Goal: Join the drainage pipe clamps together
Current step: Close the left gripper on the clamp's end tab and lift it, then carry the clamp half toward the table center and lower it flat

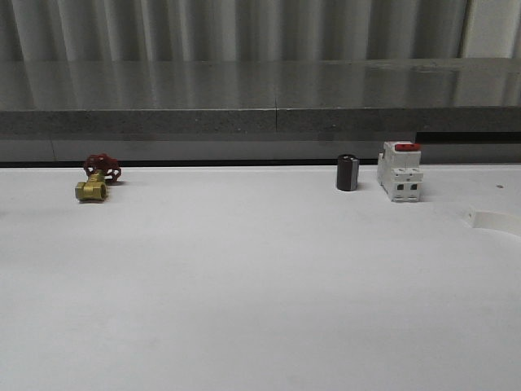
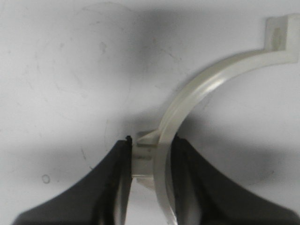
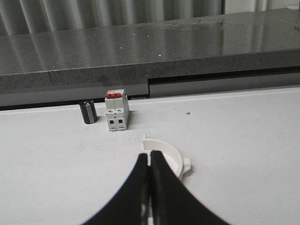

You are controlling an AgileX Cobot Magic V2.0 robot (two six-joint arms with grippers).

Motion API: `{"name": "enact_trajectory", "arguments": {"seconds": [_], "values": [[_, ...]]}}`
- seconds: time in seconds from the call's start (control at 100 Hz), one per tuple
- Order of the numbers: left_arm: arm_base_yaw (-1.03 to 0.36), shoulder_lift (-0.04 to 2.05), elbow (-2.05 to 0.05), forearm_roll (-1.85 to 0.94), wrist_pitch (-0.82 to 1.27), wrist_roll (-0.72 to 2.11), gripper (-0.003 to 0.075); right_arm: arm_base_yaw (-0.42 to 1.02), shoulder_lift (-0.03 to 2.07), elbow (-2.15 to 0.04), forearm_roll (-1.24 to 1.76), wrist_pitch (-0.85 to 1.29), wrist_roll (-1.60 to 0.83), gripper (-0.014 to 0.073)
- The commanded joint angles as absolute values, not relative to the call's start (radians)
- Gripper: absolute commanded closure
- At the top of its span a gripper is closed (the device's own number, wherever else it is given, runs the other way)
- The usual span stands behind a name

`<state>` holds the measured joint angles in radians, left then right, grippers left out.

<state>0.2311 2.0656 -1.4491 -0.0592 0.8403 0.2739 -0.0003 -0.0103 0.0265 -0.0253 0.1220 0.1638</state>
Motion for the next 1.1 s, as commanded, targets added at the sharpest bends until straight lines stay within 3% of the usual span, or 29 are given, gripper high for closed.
{"name": "enact_trajectory", "arguments": {"seconds": [0.0,0.25,0.39,0.59,0.87,1.09], "values": [[0.235,2.013,-1.477,-0.074,0.836,0.274,0.0622,-0.006,-0.03,0.012,-0.027,0.043,0.159,0.0711],[0.225,1.942,-1.478,-0.198,0.904,0.274,0.0729,-0.006,-0.03,0.012,-0.027,0.043,0.159,0.0711],[0.177,1.855,-1.478,-0.254,0.971,0.243,0.074,-0.006,-0.03,0.012,-0.027,0.043,0.159,0.0711],[0.007,1.753,-1.478,-0.252,0.971,0.049,0.074,-0.006,-0.03,0.012,-0.027,0.043,0.159,0.0711],[-0.279,1.786,-1.478,-0.223,0.915,-0.116,0.074,-0.006,-0.03,0.012,-0.027,0.043,0.159,0.0711],[-0.398,1.847,-1.478,-0.159,0.865,-0.285,0.074,-0.006,-0.03,0.012,-0.027,0.043,0.159,0.0711]]}}
